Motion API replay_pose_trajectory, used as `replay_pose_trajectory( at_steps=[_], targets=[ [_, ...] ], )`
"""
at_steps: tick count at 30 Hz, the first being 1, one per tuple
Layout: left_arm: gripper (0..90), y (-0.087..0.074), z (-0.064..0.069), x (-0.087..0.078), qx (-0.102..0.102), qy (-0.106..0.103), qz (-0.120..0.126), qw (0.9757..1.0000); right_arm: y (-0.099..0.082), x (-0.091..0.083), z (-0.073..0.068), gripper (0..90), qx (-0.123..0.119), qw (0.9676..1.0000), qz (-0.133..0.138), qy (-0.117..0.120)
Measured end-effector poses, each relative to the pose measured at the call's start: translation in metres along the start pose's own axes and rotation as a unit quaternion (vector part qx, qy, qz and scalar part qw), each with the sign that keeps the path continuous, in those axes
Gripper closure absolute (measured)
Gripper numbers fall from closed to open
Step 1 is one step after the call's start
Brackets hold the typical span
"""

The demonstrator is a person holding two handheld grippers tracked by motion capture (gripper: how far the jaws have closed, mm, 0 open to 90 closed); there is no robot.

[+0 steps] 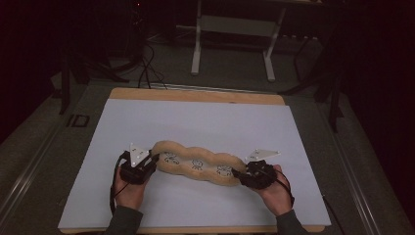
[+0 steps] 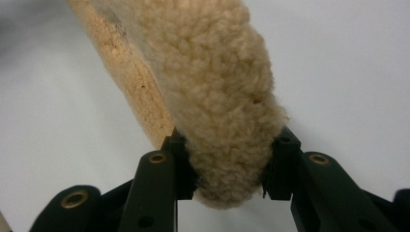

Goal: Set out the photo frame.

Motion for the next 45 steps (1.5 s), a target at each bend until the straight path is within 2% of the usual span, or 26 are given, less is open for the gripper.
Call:
replay_pose_trajectory(
  at_steps=[8,20,25,37,40,45],
  targets=[
    [72.5,0.004,0.001,-0.001,-0.007,0.012,0.002,0.9999,0.006,0.000,0.005,63.7,-0.007,0.9999,0.005,-0.004],
    [72.5,0.007,0.002,0.003,-0.032,0.010,0.004,0.9994,0.017,-0.004,0.015,62.7,-0.021,0.9995,0.020,-0.013],
    [72.7,0.009,0.001,0.008,-0.041,0.011,0.003,0.9991,0.020,-0.004,0.019,62.1,-0.017,0.9992,0.033,-0.012],
    [72.7,0.010,0.006,0.011,-0.041,0.038,0.007,0.9984,0.021,0.010,0.029,59.5,0.010,0.9989,0.044,-0.009],
    [72.7,0.010,0.007,0.011,-0.041,0.038,0.006,0.9984,0.021,0.010,0.030,59.1,0.011,0.9988,0.046,-0.010],
    [72.6,0.010,0.007,0.012,-0.041,0.035,0.003,0.9986,0.021,0.012,0.034,57.5,0.027,0.9980,0.056,-0.007]
  ],
)
Point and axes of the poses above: each handheld gripper's, and its own axes: x roughly forward along the jaws, y roughly out of its top, z roughly to its right, the point moved 2 cm from there along x, roughly forward along the jaws, and after that the axes turned 11 degrees about -z, right-handed, at the moved point
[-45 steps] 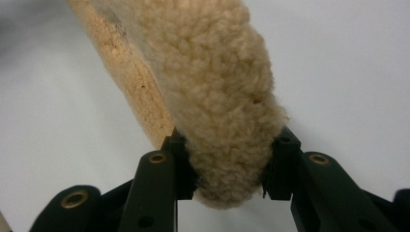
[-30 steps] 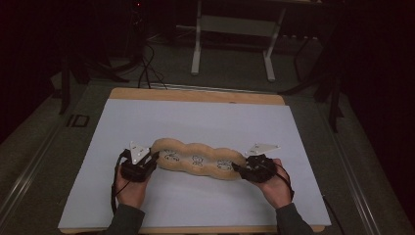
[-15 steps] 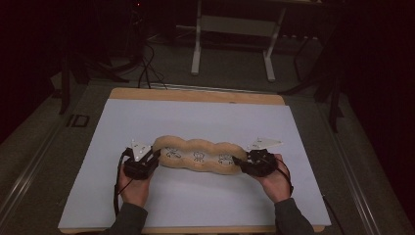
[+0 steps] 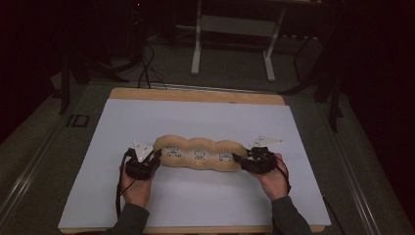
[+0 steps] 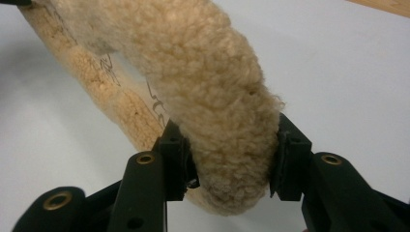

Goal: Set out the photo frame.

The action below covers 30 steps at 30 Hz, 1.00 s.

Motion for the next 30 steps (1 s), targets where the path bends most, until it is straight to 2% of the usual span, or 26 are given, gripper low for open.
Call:
replay_pose_trajectory(
  at_steps=[4,13,18,23,30],
  targets=[
    [72.6,0.000,0.000,0.000,-0.002,0.001,0.000,1.0000,0.000,0.001,0.000,57.2,0.003,1.0000,0.001,-0.001],
    [72.6,-0.001,0.001,0.001,-0.010,-0.003,-0.001,0.9999,-0.001,-0.001,0.001,56.1,0.028,0.9993,0.023,-0.002],
    [72.6,-0.002,0.003,0.001,-0.010,-0.001,-0.001,0.9999,-0.004,0.003,0.001,54.9,0.038,0.9989,0.027,-0.011],
    [72.5,-0.004,0.008,0.003,-0.005,-0.002,-0.001,1.0000,-0.008,0.006,0.005,53.2,0.054,0.9977,0.035,-0.020],
    [72.4,-0.006,0.011,0.004,0.005,0.001,0.000,1.0000,-0.012,0.012,0.010,52.9,0.062,0.9975,0.029,-0.018]
  ],
)
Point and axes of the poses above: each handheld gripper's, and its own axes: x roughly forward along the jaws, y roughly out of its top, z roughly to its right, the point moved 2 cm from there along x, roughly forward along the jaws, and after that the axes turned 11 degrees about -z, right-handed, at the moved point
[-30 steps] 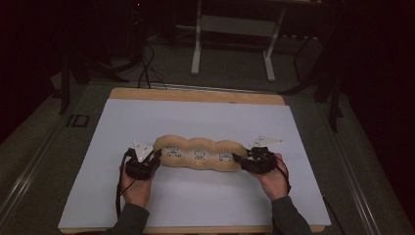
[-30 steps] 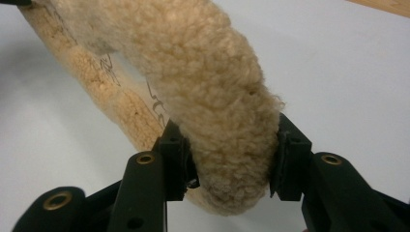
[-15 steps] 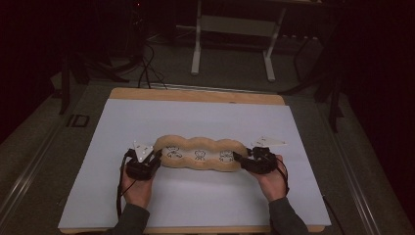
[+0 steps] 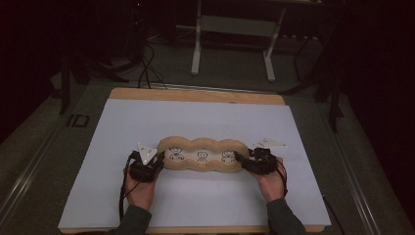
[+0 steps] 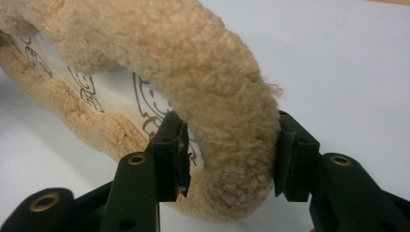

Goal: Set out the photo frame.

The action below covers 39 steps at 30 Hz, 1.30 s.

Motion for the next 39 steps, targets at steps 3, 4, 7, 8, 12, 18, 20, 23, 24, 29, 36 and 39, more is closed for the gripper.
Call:
replay_pose_trajectory(
  at_steps=[3,4,7,8,12,18,20,23,24,29,36,39],
  targets=[
    [72.3,-0.001,0.001,0.000,0.006,0.001,0.001,1.0000,-0.002,0.003,0.002,52.7,0.004,1.0000,-0.002,0.004],
    [72.3,-0.001,0.001,0.000,0.006,0.001,0.001,1.0000,-0.002,0.004,0.003,52.7,0.005,1.0000,-0.003,0.005],
    [72.3,-0.002,0.002,0.000,0.005,0.000,0.004,1.0000,-0.003,0.005,0.004,52.5,0.006,1.0000,-0.001,0.004],
    [72.3,-0.003,0.001,0.000,0.005,0.000,0.004,1.0000,-0.003,0.005,0.004,52.5,0.004,1.0000,0.000,0.003],
    [72.2,-0.005,0.002,-0.001,0.009,-0.003,0.002,1.0000,-0.004,0.004,0.003,52.4,0.003,1.0000,-0.002,0.004],
    [72.1,-0.008,0.002,-0.003,0.007,-0.007,0.000,0.9999,-0.006,0.002,0.002,52.4,0.000,1.0000,-0.002,0.007],
    [72.0,-0.008,0.001,-0.003,0.009,-0.012,-0.003,0.9999,-0.006,0.001,0.002,52.6,0.002,1.0000,-0.003,0.008],
    [71.9,-0.009,0.000,-0.003,0.012,-0.018,-0.004,0.9998,-0.008,0.000,0.002,52.8,0.005,0.9999,-0.002,0.012],
    [71.9,-0.009,0.000,-0.003,0.013,-0.018,-0.004,0.9997,-0.008,-0.001,0.002,52.9,0.005,0.9999,-0.002,0.012],
    [71.8,-0.010,0.001,-0.004,0.010,-0.018,-0.003,0.9998,-0.010,-0.001,0.002,53.0,0.006,0.9998,0.001,0.017],
    [71.6,-0.010,0.001,-0.005,0.008,-0.019,-0.005,0.9998,-0.009,0.000,0.004,52.8,0.006,0.9998,0.001,0.019],
    [71.5,-0.010,0.000,-0.005,0.009,-0.022,-0.005,0.9997,-0.009,0.000,0.004,52.8,0.006,0.9998,0.001,0.019]
  ],
)
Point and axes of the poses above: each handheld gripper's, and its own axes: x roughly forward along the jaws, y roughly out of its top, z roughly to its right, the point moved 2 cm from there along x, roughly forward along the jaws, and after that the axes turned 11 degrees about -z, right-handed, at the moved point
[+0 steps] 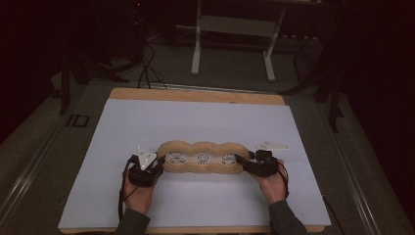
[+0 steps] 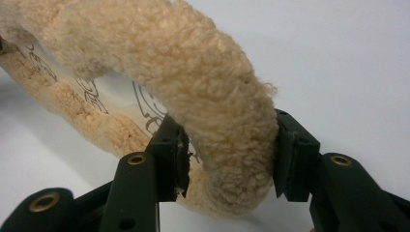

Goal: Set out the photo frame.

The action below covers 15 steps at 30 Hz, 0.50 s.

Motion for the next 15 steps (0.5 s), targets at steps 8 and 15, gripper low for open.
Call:
replay_pose_trajectory(
  at_steps=[8,15],
  targets=[
    [70.0,-0.0001,-0.0025,0.0009,-0.004,-0.012,0.001,0.9999,0.0000,0.0005,0.0012,52.3,0.007,1.0000,-0.001,0.006],
    [71.0,0.0004,-0.0024,0.0013,-0.002,-0.009,0.001,1.0000,0.0007,0.0005,0.0014,53.0,0.003,1.0000,-0.001,0.003]
  ],
)
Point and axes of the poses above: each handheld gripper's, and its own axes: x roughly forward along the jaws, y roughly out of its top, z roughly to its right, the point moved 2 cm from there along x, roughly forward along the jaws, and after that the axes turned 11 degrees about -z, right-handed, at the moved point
